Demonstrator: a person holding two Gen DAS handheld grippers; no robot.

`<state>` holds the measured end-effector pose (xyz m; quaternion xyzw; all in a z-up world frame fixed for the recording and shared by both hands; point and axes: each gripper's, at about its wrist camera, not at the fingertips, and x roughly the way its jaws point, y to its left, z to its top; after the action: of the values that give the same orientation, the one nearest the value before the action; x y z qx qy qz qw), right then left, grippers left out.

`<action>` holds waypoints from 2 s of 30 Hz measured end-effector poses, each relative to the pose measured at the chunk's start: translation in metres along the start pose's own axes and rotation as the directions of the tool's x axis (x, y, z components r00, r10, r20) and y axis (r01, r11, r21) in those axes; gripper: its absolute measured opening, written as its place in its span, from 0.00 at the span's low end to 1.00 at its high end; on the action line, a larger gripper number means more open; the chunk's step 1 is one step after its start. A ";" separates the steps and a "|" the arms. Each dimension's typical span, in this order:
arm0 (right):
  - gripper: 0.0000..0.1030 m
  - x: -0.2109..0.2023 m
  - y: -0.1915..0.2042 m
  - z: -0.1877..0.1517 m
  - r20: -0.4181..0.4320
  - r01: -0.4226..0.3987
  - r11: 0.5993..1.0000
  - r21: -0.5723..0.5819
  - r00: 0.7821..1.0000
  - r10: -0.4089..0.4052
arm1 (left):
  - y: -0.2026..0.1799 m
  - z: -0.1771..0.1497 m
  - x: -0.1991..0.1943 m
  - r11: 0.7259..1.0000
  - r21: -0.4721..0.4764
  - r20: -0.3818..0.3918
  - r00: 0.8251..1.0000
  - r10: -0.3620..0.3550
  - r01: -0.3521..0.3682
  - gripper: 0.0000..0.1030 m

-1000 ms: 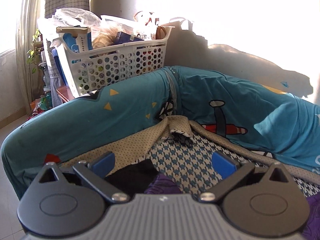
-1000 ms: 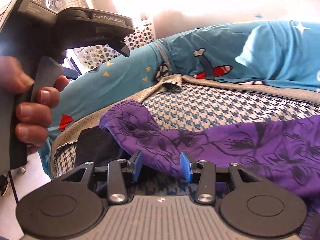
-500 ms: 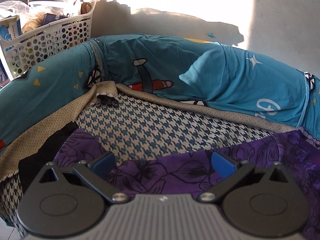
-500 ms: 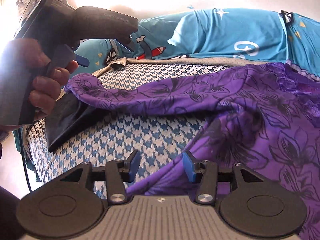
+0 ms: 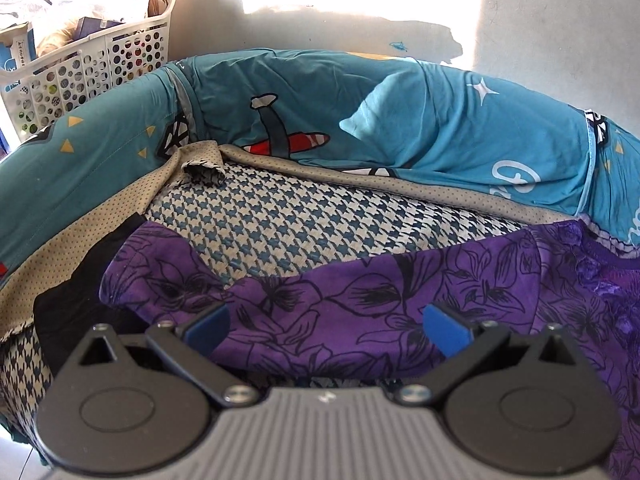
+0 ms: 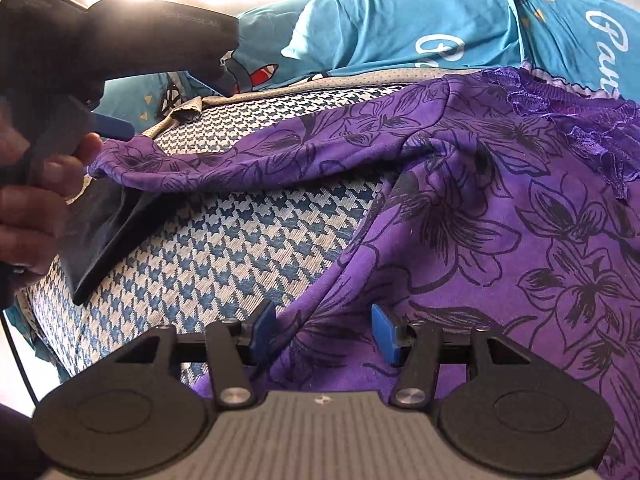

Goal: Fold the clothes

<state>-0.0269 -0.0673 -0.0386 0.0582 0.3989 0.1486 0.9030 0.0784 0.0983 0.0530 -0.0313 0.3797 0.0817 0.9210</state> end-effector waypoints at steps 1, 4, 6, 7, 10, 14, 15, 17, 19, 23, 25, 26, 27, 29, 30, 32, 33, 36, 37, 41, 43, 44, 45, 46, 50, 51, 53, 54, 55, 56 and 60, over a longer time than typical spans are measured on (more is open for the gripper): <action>0.49 0.001 0.003 -0.001 0.005 0.018 1.000 -0.004 1.000 -0.018 | 0.001 0.000 0.000 1.000 -0.004 -0.002 1.000 -0.001 0.001 1.00; 0.23 0.004 0.007 -0.003 0.020 0.066 0.998 -0.014 0.998 -0.066 | 0.002 -0.001 0.001 1.000 -0.004 -0.008 1.000 -0.004 0.004 1.00; 0.14 0.005 0.008 -0.004 0.029 0.080 0.997 -0.008 0.996 -0.080 | 0.001 -0.002 0.001 1.000 0.004 -0.006 1.000 -0.003 0.003 1.00; 0.12 0.005 0.007 -0.004 0.033 0.081 0.997 -0.002 0.996 -0.081 | 0.001 -0.002 0.000 1.000 0.008 -0.004 1.000 -0.003 0.003 1.00; 0.09 0.002 0.014 -0.004 0.038 0.090 0.996 -0.015 0.995 -0.089 | 0.001 -0.002 0.000 1.000 0.005 -0.004 1.000 -0.007 0.007 1.00; 0.08 0.001 0.033 0.000 0.038 0.085 0.995 -0.045 0.996 -0.083 | -0.002 -0.002 0.000 1.000 0.009 -0.003 1.000 -0.013 0.013 1.00; 0.08 0.001 0.039 0.000 0.036 0.083 0.995 -0.057 0.996 -0.081 | -0.003 -0.002 0.000 1.000 0.013 -0.002 1.000 -0.017 0.017 1.00; 0.08 0.004 0.049 -0.004 0.043 0.095 0.990 -0.105 0.995 -0.091 | -0.006 -0.003 0.000 0.999 0.021 -0.004 1.000 -0.025 0.025 1.00; 0.09 0.005 0.052 -0.005 0.045 0.090 0.989 -0.116 0.995 -0.086 | -0.009 -0.002 0.001 0.999 0.023 -0.006 1.000 -0.029 0.029 1.00; 0.23 -0.003 0.044 -0.004 0.035 0.039 0.997 -0.072 0.999 -0.036 | -0.019 -0.003 -0.002 0.998 0.036 0.007 0.998 -0.059 0.058 1.00; 0.26 -0.013 0.039 -0.004 0.029 0.010 0.998 -0.059 1.000 -0.008 | -0.027 -0.005 -0.004 0.996 0.062 0.015 0.997 -0.072 0.071 1.00; 0.26 -0.018 0.037 -0.005 0.026 -0.005 0.999 -0.052 1.000 0.006 | -0.032 -0.007 -0.006 0.994 0.078 0.017 0.997 -0.076 0.074 1.00; 0.28 -0.024 0.034 -0.006 0.022 -0.020 0.999 -0.044 1.000 0.021 | -0.038 -0.009 -0.007 0.993 0.094 0.018 0.997 -0.080 0.078 1.00; 0.28 -0.033 0.026 -0.012 0.010 -0.041 0.999 -0.017 0.999 0.041 | -0.048 -0.013 -0.010 0.988 0.125 0.022 0.996 -0.092 0.089 1.00; 0.28 -0.037 0.022 -0.015 0.008 -0.045 0.999 -0.004 0.999 0.045 | -0.055 -0.017 -0.012 0.985 0.141 0.025 0.994 -0.103 0.098 1.00; 0.28 -0.047 0.012 -0.024 0.004 -0.045 0.999 0.007 0.999 0.045 | -0.066 -0.024 -0.017 0.978 0.172 0.030 0.992 -0.125 0.118 1.00; 0.29 -0.053 0.006 -0.029 0.007 -0.044 0.999 0.011 0.999 0.044 | -0.071 -0.028 -0.020 0.974 0.186 0.030 0.990 -0.136 0.128 1.00; 0.31 -0.073 -0.016 -0.042 0.023 -0.015 0.999 0.033 1.000 0.014 | -0.089 -0.044 -0.025 0.958 0.239 0.015 0.986 -0.165 0.157 1.00; 0.32 -0.080 -0.026 -0.047 0.032 -0.005 0.999 0.045 0.999 0.004 | -0.096 -0.052 -0.027 0.950 0.264 0.008 0.985 -0.173 0.165 1.00; 0.34 -0.105 -0.059 -0.058 0.064 0.066 0.994 0.083 0.995 -0.071 | -0.118 -0.079 -0.035 0.920 0.336 -0.021 0.978 -0.206 0.201 1.00; 0.35 -0.117 -0.076 -0.064 0.079 0.104 0.989 0.104 0.991 -0.112 | -0.128 -0.094 -0.039 0.903 0.371 -0.038 0.975 -0.220 0.218 1.00; 0.35 -0.123 -0.086 -0.069 0.082 0.125 0.985 0.119 0.987 -0.135 | -0.133 -0.101 -0.041 0.894 0.388 -0.046 0.973 -0.226 0.226 1.00; 0.35 -0.129 -0.095 -0.073 0.086 0.146 0.980 0.134 0.984 -0.158 | -0.138 -0.107 -0.042 0.884 0.405 -0.054 0.972 -0.231 0.233 1.00; 0.36 -0.135 -0.104 -0.078 0.088 0.167 0.975 0.149 0.979 -0.181 | -0.144 -0.113 -0.044 0.874 0.423 -0.060 0.970 -0.234 0.237 1.00; 0.40 -0.151 -0.139 -0.098 0.062 0.252 0.946 0.206 0.961 -0.269 | -0.162 -0.137 -0.048 0.842 0.474 -0.094 0.965 -0.244 0.258 1.00; 0.40 -0.153 -0.147 -0.103 0.048 0.260 0.938 0.229 0.960 -0.277 | -0.165 -0.143 -0.048 0.837 0.477 -0.109 0.963 -0.246 0.267 1.00; 0.40 -0.159 -0.156 -0.111 0.049 0.245 0.936 0.252 0.963 -0.266 | -0.171 -0.153 -0.047 0.828 0.483 -0.136 0.959 -0.248 0.283 1.00; 0.40 -0.161 -0.159 -0.114 0.053 0.236 0.938 0.255 0.965 -0.257 | -0.174 -0.158 -0.046 0.825 0.487 -0.146 0.958 -0.246 0.286 1.00; 0.40 -0.162 -0.159 -0.115 0.048 0.236 0.941 0.242 0.966 -0.255 | -0.177 -0.163 -0.045 0.823 0.491 -0.155 0.958 -0.241 0.286 1.00; 0.40 -0.162 -0.158 -0.115 0.046 0.239 0.943 0.230 0.966 -0.256 | -0.179 -0.168 -0.044 0.822 0.495 -0.162 0.959 -0.231 0.281 1.00; 0.41 -0.163 -0.164 -0.114 0.042 0.221 0.947 0.234 0.970 -0.237 | -0.174 -0.173 -0.040 0.853 0.439 -0.170 0.958 -0.231 0.284 1.00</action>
<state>-0.1783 -0.2754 -0.0374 0.1196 0.3857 -0.0063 0.9148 -0.0395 -0.0988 -0.0423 0.1320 0.4312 -0.1362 0.8821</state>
